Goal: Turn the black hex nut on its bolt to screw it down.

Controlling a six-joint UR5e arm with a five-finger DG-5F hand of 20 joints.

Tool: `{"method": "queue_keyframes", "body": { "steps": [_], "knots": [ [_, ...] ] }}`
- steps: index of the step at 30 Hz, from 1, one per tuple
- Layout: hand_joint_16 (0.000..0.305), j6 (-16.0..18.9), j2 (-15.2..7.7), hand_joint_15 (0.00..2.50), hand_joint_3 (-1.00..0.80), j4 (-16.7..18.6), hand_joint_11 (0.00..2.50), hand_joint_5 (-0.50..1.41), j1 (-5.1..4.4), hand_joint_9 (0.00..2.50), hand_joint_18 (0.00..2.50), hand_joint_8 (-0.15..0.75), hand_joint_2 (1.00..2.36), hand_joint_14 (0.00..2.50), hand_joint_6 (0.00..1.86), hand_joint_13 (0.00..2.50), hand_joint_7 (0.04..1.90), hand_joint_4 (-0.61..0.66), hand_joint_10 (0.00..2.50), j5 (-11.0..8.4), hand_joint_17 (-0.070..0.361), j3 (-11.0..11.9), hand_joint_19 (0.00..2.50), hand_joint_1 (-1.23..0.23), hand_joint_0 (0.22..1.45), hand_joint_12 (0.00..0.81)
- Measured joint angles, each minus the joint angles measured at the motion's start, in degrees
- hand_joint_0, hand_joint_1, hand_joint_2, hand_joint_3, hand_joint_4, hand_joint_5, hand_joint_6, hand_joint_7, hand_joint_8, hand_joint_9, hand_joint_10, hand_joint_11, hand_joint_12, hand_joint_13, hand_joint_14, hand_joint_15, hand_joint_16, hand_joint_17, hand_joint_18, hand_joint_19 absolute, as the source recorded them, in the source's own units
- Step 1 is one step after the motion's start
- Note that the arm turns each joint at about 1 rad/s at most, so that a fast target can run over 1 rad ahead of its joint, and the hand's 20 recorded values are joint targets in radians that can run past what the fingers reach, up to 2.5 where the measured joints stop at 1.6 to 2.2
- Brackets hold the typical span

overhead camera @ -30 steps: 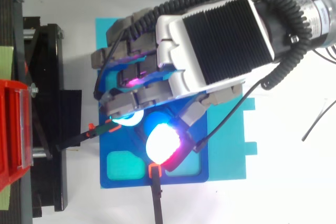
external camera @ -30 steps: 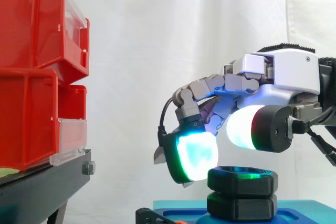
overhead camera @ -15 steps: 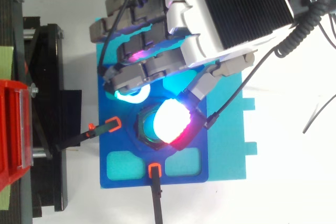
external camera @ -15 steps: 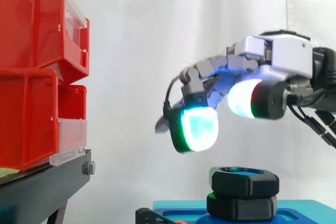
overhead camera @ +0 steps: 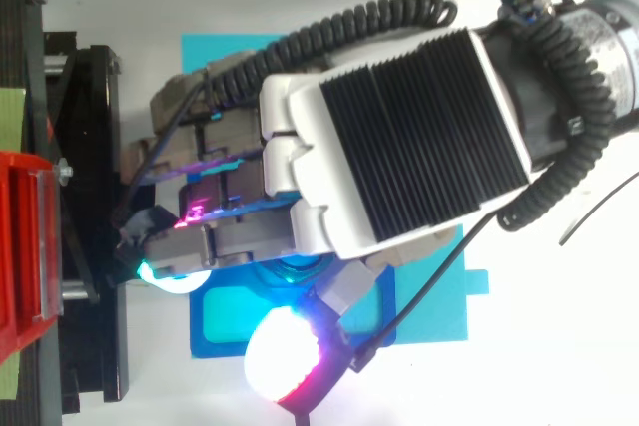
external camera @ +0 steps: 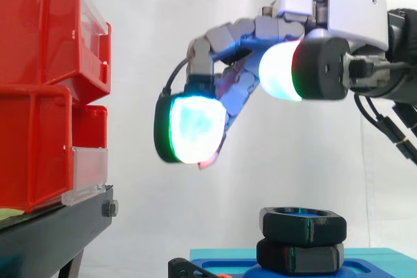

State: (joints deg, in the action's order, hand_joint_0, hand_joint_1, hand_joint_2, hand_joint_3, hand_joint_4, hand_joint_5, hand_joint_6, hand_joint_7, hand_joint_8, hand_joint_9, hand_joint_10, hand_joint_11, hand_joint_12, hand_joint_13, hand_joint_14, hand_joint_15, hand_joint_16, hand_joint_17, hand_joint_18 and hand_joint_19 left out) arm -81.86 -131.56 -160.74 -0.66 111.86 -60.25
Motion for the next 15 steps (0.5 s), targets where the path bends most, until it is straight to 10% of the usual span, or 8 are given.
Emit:
{"method": "queue_keyframes", "body": {
  "steps": [15],
  "knots": [
    [0.044, -1.2, 0.0, 0.17, -0.50, -1.1, 0.14, 0.01, -1.76, 0.97, 0.54, 0.251, 1.00, 0.01, 0.51, 0.68, 1.09, 0.17, 0.01, -1.38, 0.100, -2.5, 0.56, -0.31, 0.53, 0.314]
  ]
}}
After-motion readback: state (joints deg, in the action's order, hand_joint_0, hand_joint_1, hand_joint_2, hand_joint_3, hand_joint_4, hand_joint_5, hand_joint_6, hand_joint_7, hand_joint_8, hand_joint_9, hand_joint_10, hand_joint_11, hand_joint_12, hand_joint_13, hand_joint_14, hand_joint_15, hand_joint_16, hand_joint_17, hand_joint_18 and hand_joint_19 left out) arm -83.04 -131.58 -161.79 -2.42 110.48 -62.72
